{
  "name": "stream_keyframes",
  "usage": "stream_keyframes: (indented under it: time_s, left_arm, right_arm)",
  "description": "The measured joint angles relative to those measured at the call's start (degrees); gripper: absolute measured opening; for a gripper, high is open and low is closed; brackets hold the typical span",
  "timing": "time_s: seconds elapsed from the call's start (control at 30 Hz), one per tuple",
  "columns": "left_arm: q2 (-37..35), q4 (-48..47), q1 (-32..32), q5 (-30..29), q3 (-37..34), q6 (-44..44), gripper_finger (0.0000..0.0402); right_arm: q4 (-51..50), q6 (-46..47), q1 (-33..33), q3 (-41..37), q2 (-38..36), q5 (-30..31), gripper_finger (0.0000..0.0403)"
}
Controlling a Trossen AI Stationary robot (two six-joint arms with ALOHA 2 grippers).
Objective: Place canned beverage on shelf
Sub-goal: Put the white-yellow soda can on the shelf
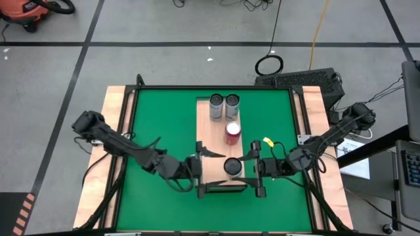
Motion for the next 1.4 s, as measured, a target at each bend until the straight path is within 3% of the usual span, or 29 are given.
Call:
stream_keyframes:
  time_s: [0.27, 0.43, 0.9, 1.17, 1.4]
  left_arm:
    - [4.4, 6.6, 2.9, 7.5, 0.0, -3.1, 0.0384]
    - [5.7, 9.6, 3.6, 8.2, 0.0, -3.1, 0.0373]
    - [5.8, 9.4, 4.0, 8.0, 0.0, -2.9, 0.0217]
    - [5.8, 9.1, 4.1, 7.3, 0.0, -3.8, 0.0219]
    - [5.8, 6.2, 4.5, 5.9, 0.0, -4.6, 0.0219]
  right_arm:
    - [1.2, -1.6, -0.3, 0.0, 0.1, 0.0, 0.0238]
    - [1.1, -1.9, -0.6, 0.0, 0.1, 0.0, 0.0238]
    - [1.7, -1.8, -0.6, 0.0, 0.1, 0.5, 0.0238]
    - [1.0, -0.2, -0.5, 0.2, 0.1, 5.1, 0.0283]
    - [-12.6, 2.5, -0.6, 7.4, 0.1, 8.1, 0.0314]
